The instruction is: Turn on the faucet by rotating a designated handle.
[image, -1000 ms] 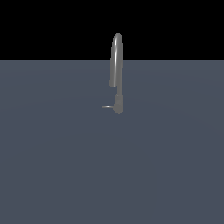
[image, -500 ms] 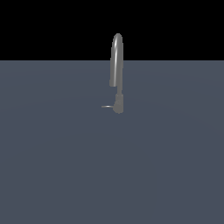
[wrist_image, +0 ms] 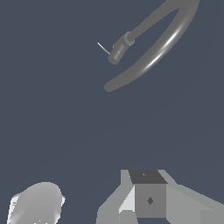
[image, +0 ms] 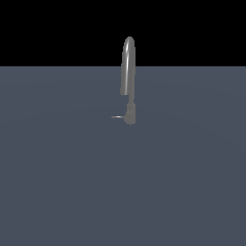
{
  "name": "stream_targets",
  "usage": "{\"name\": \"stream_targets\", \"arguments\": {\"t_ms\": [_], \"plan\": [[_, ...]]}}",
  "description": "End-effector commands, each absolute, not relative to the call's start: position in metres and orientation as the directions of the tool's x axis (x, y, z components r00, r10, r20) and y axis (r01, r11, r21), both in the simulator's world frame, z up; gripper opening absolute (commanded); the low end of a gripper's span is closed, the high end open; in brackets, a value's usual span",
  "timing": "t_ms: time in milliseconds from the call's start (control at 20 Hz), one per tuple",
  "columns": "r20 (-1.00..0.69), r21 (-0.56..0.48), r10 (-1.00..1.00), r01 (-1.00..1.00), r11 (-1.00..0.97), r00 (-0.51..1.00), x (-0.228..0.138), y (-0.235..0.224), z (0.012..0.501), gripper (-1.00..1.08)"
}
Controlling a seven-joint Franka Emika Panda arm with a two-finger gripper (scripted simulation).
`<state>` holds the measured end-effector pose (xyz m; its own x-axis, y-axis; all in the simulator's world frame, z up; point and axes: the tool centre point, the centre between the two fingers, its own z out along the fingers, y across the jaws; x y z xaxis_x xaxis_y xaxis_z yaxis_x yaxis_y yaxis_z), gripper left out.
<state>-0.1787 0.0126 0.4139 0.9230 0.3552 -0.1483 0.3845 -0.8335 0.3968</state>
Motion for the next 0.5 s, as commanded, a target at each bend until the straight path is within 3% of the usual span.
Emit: {"name": "stream_targets", "arguments": {"t_ms": [0, 450], "plan": [[-0.18, 0.447, 0.412, 0.448, -0.774, 0.893, -0.168, 0.017, 0.402, -1.0], [-0.299, 0.572, 0.554, 0.611, -0.548, 0.777, -0.136, 0.031, 0.364, -1.0]]}}
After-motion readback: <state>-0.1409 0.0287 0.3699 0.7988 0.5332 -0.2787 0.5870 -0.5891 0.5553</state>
